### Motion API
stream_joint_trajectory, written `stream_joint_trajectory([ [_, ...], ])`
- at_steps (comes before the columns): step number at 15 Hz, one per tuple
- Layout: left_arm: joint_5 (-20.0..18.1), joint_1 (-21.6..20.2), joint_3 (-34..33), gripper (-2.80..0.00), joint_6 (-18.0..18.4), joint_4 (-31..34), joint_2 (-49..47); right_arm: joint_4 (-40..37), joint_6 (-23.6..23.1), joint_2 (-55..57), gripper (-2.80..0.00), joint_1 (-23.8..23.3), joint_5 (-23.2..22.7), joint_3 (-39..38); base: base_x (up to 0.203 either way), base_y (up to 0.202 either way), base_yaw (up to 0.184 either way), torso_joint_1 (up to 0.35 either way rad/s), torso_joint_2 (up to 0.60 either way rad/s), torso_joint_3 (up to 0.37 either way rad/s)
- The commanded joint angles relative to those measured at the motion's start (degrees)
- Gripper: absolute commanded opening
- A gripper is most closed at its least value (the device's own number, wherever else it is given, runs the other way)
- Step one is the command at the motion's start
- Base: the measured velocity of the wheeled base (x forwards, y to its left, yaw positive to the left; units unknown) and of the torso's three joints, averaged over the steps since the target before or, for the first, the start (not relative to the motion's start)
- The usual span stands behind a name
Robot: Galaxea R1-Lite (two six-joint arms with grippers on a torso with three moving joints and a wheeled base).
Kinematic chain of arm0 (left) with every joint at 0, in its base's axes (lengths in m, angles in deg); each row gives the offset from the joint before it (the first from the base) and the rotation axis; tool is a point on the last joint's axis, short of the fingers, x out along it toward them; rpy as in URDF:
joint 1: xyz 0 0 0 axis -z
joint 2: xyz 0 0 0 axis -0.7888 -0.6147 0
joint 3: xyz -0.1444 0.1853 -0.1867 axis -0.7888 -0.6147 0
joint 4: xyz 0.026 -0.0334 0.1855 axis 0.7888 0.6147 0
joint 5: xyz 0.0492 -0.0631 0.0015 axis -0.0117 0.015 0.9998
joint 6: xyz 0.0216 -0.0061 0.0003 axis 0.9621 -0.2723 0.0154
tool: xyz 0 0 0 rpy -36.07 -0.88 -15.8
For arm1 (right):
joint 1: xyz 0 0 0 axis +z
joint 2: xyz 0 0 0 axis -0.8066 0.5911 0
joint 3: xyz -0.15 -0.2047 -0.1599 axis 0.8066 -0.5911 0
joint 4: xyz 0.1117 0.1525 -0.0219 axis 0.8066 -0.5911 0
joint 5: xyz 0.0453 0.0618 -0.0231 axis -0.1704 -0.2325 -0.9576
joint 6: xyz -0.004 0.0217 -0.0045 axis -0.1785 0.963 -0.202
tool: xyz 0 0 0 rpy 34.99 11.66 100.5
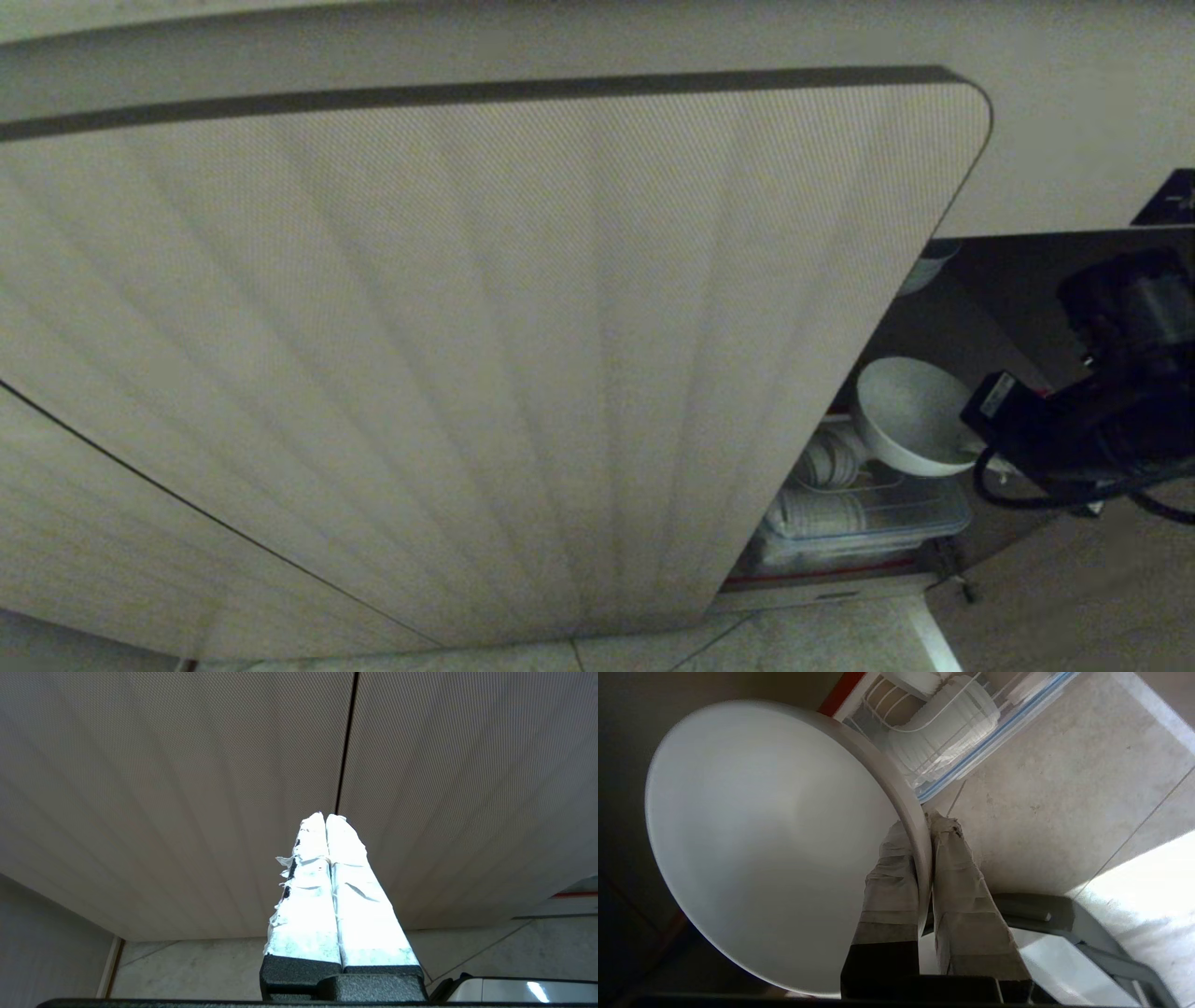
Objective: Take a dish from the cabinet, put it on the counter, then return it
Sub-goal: Put it back into the cabinet
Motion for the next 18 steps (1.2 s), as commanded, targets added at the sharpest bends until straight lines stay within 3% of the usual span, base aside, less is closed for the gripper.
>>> stream_joint_trajectory([
  [1,0.0,0.0,0.0,-2.80,0.0,0.0,0.0,-0.2,1.7,1.5,-2.80,0.0,0.2,1.9,0.000,0.000,0.000,0.000,0.00,0.000],
  [18,0.0,0.0,0.0,-2.80,0.0,0.0,0.0,-4.6,10.9,7.8,-2.80,0.0,3.8,10.6,0.000,0.000,0.000,0.000,0.00,0.000],
])
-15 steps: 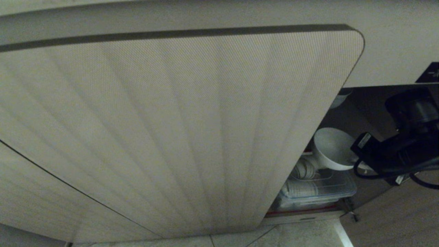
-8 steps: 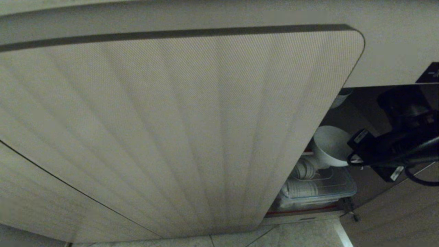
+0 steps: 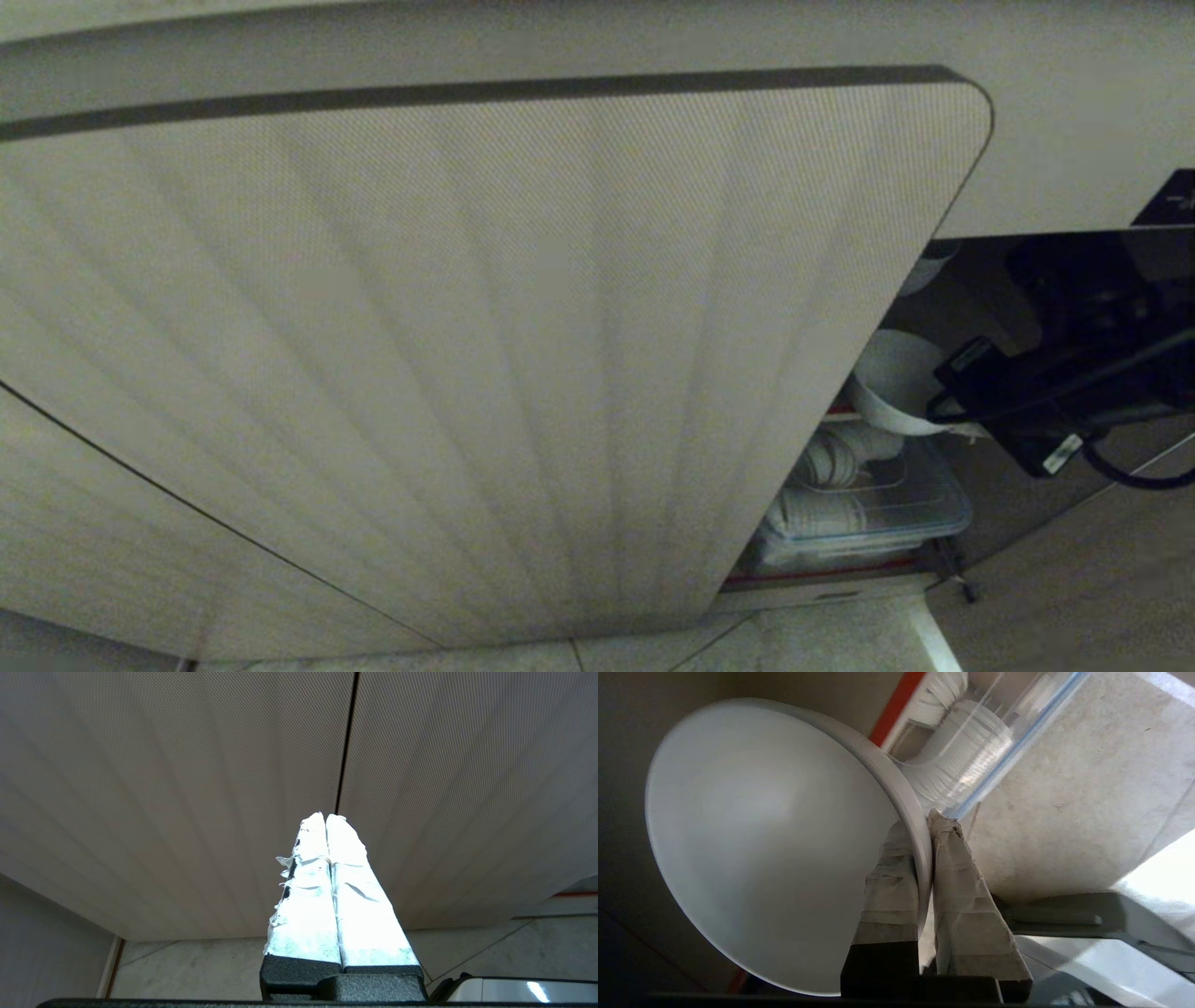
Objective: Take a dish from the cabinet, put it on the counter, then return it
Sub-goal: Put it back into the cabinet
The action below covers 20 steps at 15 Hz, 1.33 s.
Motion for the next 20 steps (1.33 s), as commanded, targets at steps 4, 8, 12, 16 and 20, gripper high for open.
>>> stream_joint_trajectory([
  [4,0.0,0.0,0.0,-2.80,0.0,0.0,0.0,1.0,1.9,2.0,-2.80,-0.1,0.9,0.6,0.000,0.000,0.000,0.000,0.00,0.000],
  [8,0.0,0.0,0.0,-2.80,0.0,-0.1,0.0,3.4,2.2,2.9,-2.80,-0.2,0.9,1.1,0.000,0.000,0.000,0.000,0.00,0.000],
  [12,0.0,0.0,0.0,-2.80,0.0,0.0,0.0,5.1,2.4,4.3,-2.80,-1.0,0.8,2.0,0.000,0.000,0.000,0.000,0.00,0.000],
  [16,0.0,0.0,0.0,-2.80,0.0,0.0,0.0,5.1,3.9,5.8,-2.80,-1.7,0.8,5.0,0.000,0.000,0.000,0.000,0.00,0.000],
  [20,0.0,0.0,0.0,-2.80,0.0,0.0,0.0,5.2,3.9,6.9,-2.80,-2.0,0.8,5.8,0.000,0.000,0.000,0.000,0.00,0.000],
])
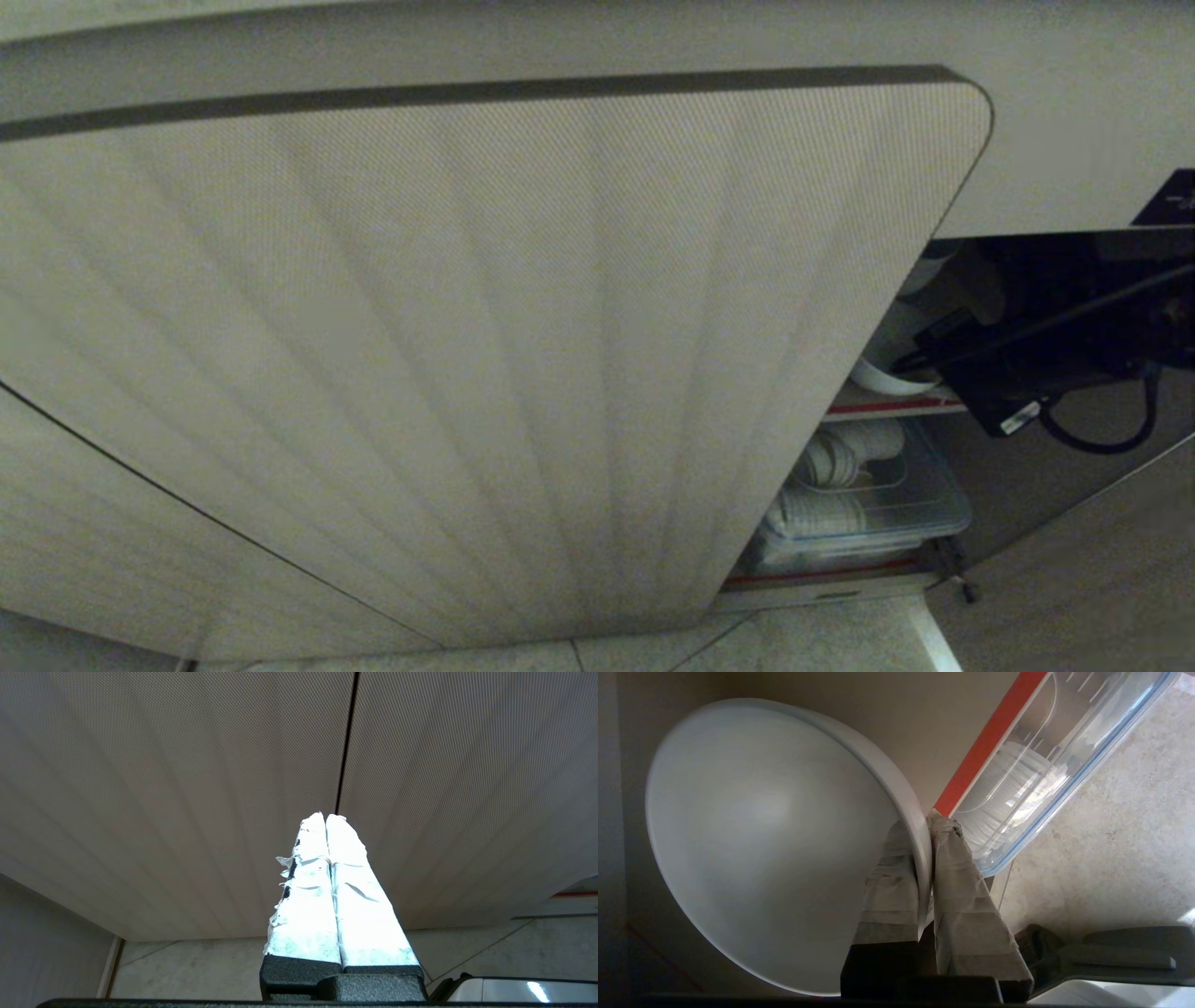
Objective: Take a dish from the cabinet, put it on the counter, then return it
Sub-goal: Put it back into the cabinet
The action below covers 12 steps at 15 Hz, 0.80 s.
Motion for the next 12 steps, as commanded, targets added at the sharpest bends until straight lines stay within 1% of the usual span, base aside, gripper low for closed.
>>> stream_joint_trajectory([
  [1,0.0,0.0,0.0,-2.80,0.0,0.0,0.0,0.0,0.3,0.7,-2.80,-0.3,0.0,0.2,0.000,0.000,0.000,0.000,0.00,0.000],
  [7,0.0,0.0,0.0,-2.80,0.0,-0.1,0.0,0.0,1.5,2.2,-2.80,-0.6,0.1,1.7,0.000,0.000,0.000,0.000,0.00,0.000],
  [12,0.0,0.0,0.0,-2.80,0.0,-0.1,0.0,0.0,1.5,2.9,-2.80,-0.7,0.1,2.0,0.000,0.000,0.000,0.000,0.00,0.000],
])
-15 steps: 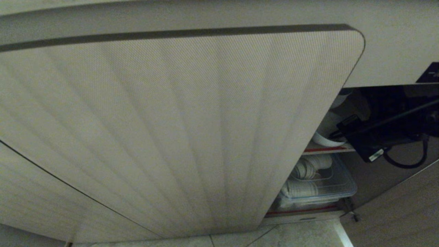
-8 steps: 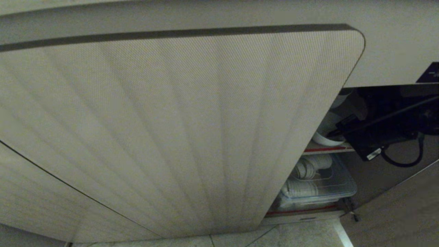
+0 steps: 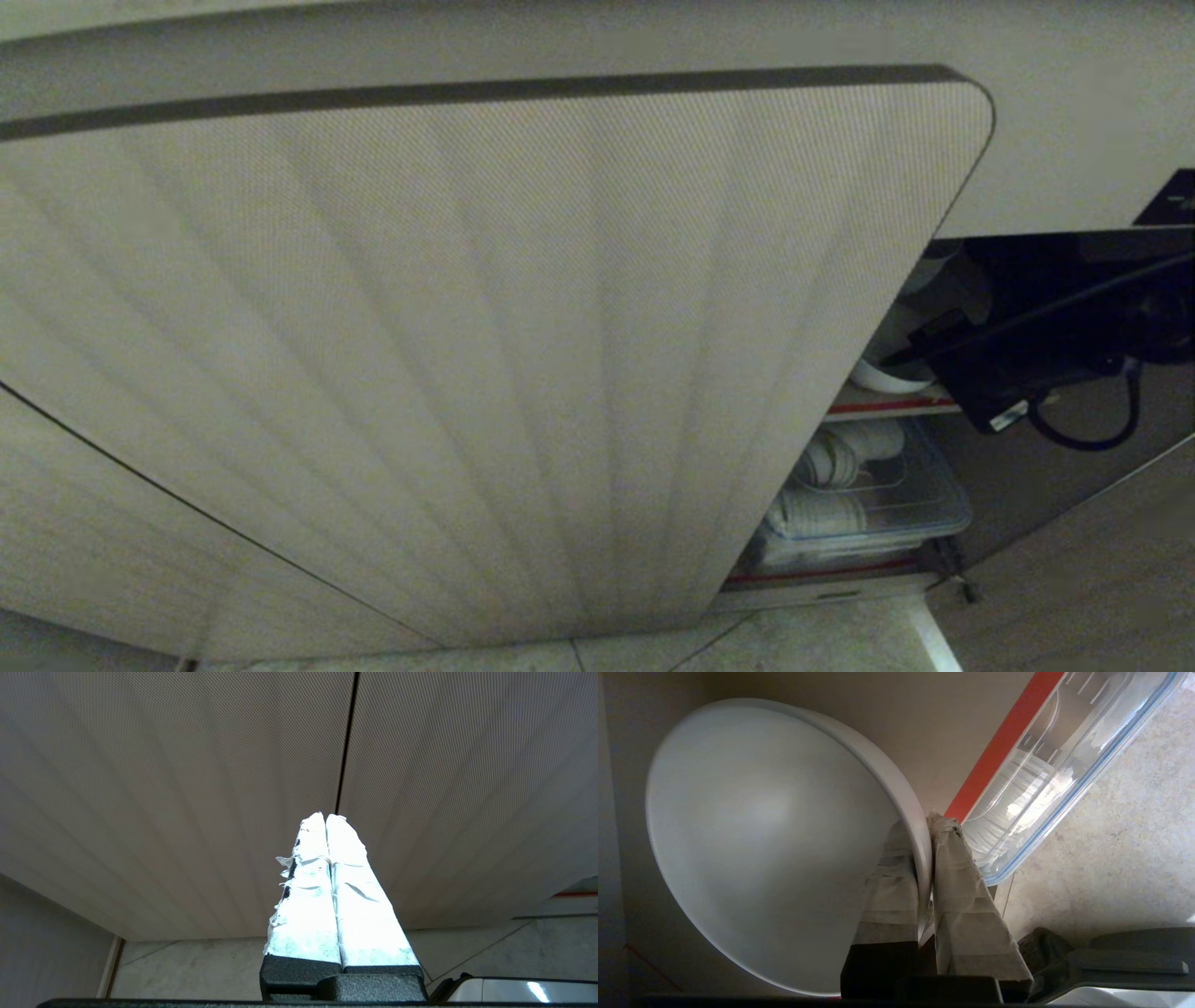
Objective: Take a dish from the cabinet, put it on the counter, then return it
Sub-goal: Put it back into the cabinet
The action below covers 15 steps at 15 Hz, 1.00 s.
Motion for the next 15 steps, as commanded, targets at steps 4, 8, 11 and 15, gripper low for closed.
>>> stream_joint_trajectory([
  [4,0.0,0.0,0.0,-2.80,0.0,0.0,0.0,-0.1,0.4,0.8,-2.80,0.0,0.1,0.6,0.000,0.000,0.000,0.000,0.00,0.000],
  [8,0.0,0.0,0.0,-2.80,0.0,-0.1,0.0,-0.1,0.4,1.3,-2.80,0.0,0.2,1.7,0.000,0.000,0.000,0.000,0.00,0.000],
  [11,0.0,0.0,0.0,-2.80,-0.1,0.0,0.0,-0.1,0.4,2.0,-2.80,0.0,0.2,2.4,0.000,0.000,0.000,0.000,0.00,0.000],
  [15,0.0,0.0,0.0,-2.80,-0.1,0.0,0.0,-0.2,0.4,2.2,-2.80,0.0,0.2,3.0,0.000,0.000,0.000,0.000,0.00,0.000],
])
